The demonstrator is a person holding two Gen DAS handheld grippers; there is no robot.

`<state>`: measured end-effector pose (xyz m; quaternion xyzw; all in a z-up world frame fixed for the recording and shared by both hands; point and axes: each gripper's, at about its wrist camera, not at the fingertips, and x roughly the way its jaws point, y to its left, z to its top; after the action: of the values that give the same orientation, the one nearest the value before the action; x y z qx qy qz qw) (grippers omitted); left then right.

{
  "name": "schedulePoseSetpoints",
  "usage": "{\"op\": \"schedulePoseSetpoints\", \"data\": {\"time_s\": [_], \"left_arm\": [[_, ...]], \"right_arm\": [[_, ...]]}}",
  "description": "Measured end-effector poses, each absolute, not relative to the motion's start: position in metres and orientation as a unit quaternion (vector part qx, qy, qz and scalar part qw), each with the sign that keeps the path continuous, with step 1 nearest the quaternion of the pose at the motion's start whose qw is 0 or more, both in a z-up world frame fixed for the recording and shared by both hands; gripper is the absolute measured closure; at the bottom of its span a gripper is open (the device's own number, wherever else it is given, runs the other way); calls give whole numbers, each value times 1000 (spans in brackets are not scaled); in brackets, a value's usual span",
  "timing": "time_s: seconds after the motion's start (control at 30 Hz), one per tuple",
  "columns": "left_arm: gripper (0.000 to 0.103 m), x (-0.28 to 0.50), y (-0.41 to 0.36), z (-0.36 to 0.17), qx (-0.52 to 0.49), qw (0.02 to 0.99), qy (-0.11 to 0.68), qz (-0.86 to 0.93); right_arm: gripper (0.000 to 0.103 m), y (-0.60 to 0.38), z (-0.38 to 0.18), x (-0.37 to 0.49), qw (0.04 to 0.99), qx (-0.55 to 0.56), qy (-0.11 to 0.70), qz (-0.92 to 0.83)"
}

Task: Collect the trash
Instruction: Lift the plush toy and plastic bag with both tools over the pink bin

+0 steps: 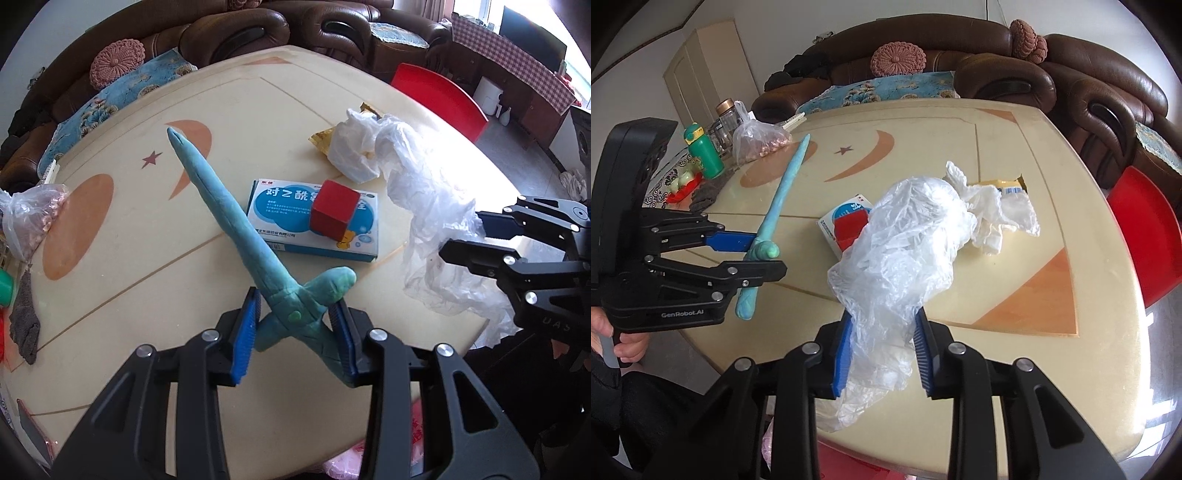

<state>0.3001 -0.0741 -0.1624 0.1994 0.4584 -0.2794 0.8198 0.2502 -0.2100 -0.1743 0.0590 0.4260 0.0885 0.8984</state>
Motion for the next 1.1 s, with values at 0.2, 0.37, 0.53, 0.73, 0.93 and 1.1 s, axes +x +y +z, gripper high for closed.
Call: {"op": "schedulePoseSetpoints", "data": {"time_s": [0.2, 0.37, 0.53, 0.73, 0.93, 1.1], "left_arm": [[65, 280, -67, -140, 198, 831, 442, -274], [65, 261, -57, -118, 193, 841, 428, -270], [65, 235, -49, -96, 189, 849, 411, -273], [65, 204, -40, -75, 191, 857, 393, -274], [65, 167, -26, -60, 184, 862, 384, -276], [65, 142, -19, -58, 186, 861, 381, -280]], "right_arm": [[74, -204, -152, 237, 907, 45, 412, 82], [74, -200, -131, 218, 913, 34, 398, 81], [74, -197, -107, 196, 920, 22, 384, 79], [74, -187, -81, 170, 926, 11, 368, 81], [74, -175, -63, 138, 931, 3, 355, 86], [74, -164, -55, 117, 932, -2, 350, 90]]}}
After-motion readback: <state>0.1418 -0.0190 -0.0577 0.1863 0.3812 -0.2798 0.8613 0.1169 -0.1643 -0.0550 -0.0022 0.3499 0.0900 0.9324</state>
